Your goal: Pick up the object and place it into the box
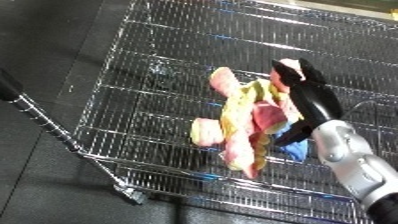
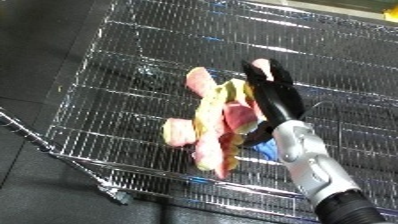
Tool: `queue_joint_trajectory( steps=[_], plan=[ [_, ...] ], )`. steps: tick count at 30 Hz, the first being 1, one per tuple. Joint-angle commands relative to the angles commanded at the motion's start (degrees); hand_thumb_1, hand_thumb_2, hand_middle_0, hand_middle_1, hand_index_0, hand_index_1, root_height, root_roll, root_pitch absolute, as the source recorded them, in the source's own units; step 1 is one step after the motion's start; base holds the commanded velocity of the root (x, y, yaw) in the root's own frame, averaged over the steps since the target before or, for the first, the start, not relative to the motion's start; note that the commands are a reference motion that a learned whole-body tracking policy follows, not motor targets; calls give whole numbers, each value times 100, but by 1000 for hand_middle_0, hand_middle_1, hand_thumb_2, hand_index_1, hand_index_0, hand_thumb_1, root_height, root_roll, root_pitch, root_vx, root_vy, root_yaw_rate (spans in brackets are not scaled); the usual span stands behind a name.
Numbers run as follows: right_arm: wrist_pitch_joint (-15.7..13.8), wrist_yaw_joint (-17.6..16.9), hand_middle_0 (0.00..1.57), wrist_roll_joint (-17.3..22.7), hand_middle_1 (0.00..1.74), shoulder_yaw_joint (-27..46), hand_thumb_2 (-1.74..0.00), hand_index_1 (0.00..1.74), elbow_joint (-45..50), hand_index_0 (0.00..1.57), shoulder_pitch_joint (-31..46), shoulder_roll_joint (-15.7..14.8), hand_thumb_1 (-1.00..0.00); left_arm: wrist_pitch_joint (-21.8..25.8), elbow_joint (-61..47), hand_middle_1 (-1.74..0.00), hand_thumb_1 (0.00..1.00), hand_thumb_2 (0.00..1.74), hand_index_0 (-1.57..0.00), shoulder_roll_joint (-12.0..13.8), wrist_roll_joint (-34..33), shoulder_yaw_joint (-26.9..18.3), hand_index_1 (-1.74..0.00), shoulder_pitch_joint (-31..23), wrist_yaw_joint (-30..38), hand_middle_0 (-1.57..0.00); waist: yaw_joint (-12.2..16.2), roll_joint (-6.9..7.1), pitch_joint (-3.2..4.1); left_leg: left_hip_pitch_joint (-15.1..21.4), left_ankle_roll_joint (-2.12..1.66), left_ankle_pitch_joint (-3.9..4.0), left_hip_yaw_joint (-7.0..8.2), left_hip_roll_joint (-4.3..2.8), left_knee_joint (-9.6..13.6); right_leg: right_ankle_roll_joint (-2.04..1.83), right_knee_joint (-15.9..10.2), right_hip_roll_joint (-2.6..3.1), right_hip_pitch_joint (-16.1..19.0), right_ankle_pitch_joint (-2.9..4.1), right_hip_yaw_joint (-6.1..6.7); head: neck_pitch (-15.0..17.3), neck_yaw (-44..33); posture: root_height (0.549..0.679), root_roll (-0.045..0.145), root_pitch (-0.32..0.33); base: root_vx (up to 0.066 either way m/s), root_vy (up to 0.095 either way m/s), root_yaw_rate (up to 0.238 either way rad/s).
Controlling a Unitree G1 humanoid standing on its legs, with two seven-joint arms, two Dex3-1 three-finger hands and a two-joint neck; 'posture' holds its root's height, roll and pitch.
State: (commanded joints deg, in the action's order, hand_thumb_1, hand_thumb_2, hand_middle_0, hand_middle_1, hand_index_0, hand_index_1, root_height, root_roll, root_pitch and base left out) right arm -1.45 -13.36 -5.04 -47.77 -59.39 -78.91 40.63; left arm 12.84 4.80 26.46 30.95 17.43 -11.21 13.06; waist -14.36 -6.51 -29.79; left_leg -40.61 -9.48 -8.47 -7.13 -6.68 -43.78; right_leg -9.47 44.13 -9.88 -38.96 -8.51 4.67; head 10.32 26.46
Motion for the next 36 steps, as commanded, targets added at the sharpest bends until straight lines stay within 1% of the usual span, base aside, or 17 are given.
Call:
queue_joint_trajectory(
  steps=[5,10,15,20,25,29,31,33,36],
  plan=[
    [55,46,0,-94,0,57,0,0,-164,0,265,-233,0,12,-42,-1740,1000,1740,-1570,-52,6,10,-1740,-13,52,-1570,-44,-54,0,9,6,-25,-6,12,46,2,-5,-4,15,-46,-1,24,25,612,0,104,17,15,49],
    [105,141,393,-112,435,124,-435,435,-239,393,486,-458,-250,-3,-81,-1740,1000,1740,-1570,-123,-15,-14,-1740,9,116,-1570,-21,-59,0,93,-3,-25,25,-14,119,4,-11,17,35,-54,18,-15,-65,614,3,104,2,19,-48],
    [129,176,785,-63,870,198,-870,870,-248,785,596,-659,-500,-15,-61,-1740,1000,1740,-1570,-178,26,-30,-1740,6,120,-1570,25,-60,0,175,-25,-18,62,-50,170,17,4,52,62,-91,35,36,-110,614,7,97,-10,10,-53],
    [133,157,1178,26,1305,285,-1305,1305,-257,1178,657,-672,-750,-19,-38,-1740,1000,1740,-1570,-150,104,-3,-1740,-65,37,-1570,28,-89,0,225,-57,31,62,-63,217,16,37,58,88,-113,41,150,-12,613,10,85,-18,-12,0],
    [138,150,1570,47,1740,362,-1740,1740,-299,1570,763,-652,-1000,-31,-13,-1740,1000,1740,-1570,-127,131,45,-1740,-84,-44,-1570,30,-110,0,276,-65,60,47,-62,216,13,73,48,150,-128,41,257,49,612,13,69,-19,-20,17],
    [157,81,1570,41,1740,476,-1740,1740,-333,1570,864,-632,-1000,-47,17,-1740,1000,1740,-1570,-135,125,70,-1740,-57,-63,-1570,60,-106,0,363,-62,85,51,-81,268,7,55,28,236,-136,41,317,65,613,15,57,-29,-16,2],
    [154,-64,1570,97,1740,631,-1740,1740,-312,1570,964,-636,-1000,-67,51,-1740,1000,1740,-1570,-159,111,98,-1740,-28,-42,-1570,99,-96,0,425,-53,96,68,-94,308,1,27,18,287,-135,44,314,52,614,17,51,-32,-8,-29],
    [116,-265,1570,249,1740,891,-1740,1740,-197,1570,1173,-677,-1000,-90,113,-1740,1000,1740,-1570,-188,79,136,-1740,30,-2,-1570,158,-82,0,504,-42,111,97,-111,372,-9,-20,6,354,-137,50,345,37,615,18,45,-34,-4,-38],
    [48,-490,1570,414,1740,1258,-1740,1740,107,1570,1565,-767,-1000,-119,215,-1740,1000,1740,-1570,-229,-4,173,-1740,157,41,-1570,258,-55,0,677,-35,152,162,-149,528,-32,-126,-21,498,-139,49,353,-7,617,21,35,-32,-2,-50]
  ],
)
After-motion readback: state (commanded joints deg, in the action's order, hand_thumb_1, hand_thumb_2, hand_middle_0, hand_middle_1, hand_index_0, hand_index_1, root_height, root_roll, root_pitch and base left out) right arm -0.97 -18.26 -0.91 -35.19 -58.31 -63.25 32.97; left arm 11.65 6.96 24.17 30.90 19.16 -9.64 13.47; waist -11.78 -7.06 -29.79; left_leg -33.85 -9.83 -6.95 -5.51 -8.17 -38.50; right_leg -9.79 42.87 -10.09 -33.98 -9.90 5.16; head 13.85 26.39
